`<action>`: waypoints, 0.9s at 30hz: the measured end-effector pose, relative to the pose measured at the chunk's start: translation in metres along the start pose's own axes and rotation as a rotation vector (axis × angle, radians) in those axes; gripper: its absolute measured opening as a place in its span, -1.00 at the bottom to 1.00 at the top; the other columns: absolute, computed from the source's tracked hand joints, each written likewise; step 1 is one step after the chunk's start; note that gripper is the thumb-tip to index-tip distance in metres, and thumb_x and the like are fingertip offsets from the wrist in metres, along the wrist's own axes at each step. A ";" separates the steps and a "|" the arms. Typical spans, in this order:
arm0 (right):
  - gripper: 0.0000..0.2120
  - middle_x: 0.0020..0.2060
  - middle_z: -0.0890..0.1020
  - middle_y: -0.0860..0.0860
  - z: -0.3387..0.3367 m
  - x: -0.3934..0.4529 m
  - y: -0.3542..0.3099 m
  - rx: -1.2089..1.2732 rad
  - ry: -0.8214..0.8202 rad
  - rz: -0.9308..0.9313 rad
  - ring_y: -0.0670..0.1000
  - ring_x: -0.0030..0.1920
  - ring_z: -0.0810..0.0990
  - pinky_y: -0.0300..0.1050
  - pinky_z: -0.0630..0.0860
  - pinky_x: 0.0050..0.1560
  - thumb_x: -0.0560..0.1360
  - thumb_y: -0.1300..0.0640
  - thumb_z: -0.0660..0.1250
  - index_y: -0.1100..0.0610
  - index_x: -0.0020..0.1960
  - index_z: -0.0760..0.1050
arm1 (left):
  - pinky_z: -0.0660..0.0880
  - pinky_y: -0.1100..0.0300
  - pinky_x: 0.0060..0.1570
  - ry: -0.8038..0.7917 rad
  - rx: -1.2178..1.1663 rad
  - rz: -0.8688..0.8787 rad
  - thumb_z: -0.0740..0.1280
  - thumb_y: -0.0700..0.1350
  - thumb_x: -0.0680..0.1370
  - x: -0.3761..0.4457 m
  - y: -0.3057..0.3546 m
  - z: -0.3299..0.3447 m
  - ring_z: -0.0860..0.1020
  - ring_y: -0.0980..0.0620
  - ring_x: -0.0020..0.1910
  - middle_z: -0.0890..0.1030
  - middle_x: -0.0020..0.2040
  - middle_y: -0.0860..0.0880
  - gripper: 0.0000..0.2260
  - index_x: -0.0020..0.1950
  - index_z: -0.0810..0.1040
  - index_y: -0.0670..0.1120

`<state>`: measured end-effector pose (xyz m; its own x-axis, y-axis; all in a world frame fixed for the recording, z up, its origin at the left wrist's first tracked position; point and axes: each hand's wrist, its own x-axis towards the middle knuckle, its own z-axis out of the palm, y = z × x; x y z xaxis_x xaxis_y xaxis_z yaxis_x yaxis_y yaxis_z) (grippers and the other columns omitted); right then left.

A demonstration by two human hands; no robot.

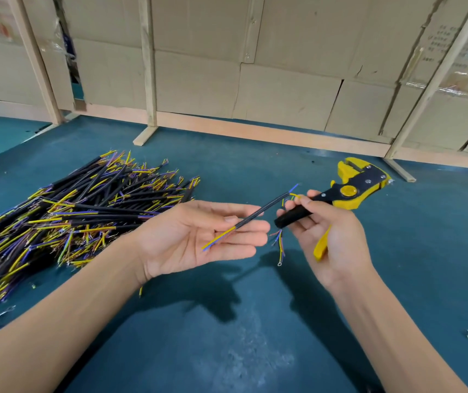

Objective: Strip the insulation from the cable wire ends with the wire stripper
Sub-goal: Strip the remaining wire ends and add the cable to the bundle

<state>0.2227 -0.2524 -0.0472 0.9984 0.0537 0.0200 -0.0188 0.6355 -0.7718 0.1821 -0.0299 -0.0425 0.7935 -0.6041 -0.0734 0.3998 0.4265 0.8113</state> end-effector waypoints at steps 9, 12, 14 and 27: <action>-0.86 -0.26 0.60 0.16 -0.008 0.007 -0.001 -0.008 0.097 -0.023 0.14 -0.18 0.66 0.09 0.66 -0.06 0.55 0.42 0.30 0.21 -0.06 0.50 | 0.63 0.20 -0.16 -0.035 0.073 0.004 0.33 -0.24 0.57 0.001 -0.003 -0.001 0.68 0.09 -0.15 0.69 0.10 -0.09 -0.68 0.31 0.61 -0.15; -0.90 -0.25 0.62 0.15 -0.009 0.007 0.003 -0.061 0.126 -0.040 0.13 -0.18 0.65 0.06 0.66 -0.11 0.53 0.39 0.32 0.22 -0.07 0.49 | 0.59 0.20 -0.18 -0.019 0.082 0.046 0.37 -0.24 0.56 0.005 -0.006 -0.001 0.63 0.09 -0.18 0.68 0.07 -0.04 -0.64 0.37 0.57 -0.15; -0.92 -0.23 0.60 0.16 -0.008 0.006 0.006 -0.112 0.120 -0.055 0.14 -0.18 0.64 0.05 0.66 -0.12 0.53 0.38 0.32 0.23 -0.07 0.49 | 0.58 0.20 -0.17 0.017 0.056 0.115 0.39 -0.24 0.56 0.008 -0.008 -0.001 0.62 0.09 -0.19 0.68 0.03 -0.02 -0.64 0.36 0.57 -0.15; -0.73 -0.20 0.55 0.21 0.014 -0.029 0.017 -0.050 -0.611 0.366 0.21 -0.19 0.57 0.18 0.59 -0.07 0.40 0.21 0.52 0.27 0.03 0.55 | 0.37 0.22 -0.36 0.441 0.015 0.651 0.36 -0.25 0.51 0.015 -0.003 0.008 0.47 0.02 -0.29 0.49 -0.19 -0.06 -0.80 0.11 0.58 -0.06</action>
<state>0.1932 -0.2323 -0.0526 0.7190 0.6884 0.0956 -0.3296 0.4589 -0.8251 0.1892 -0.0456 -0.0412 0.9761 0.0884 0.1985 -0.2117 0.5920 0.7776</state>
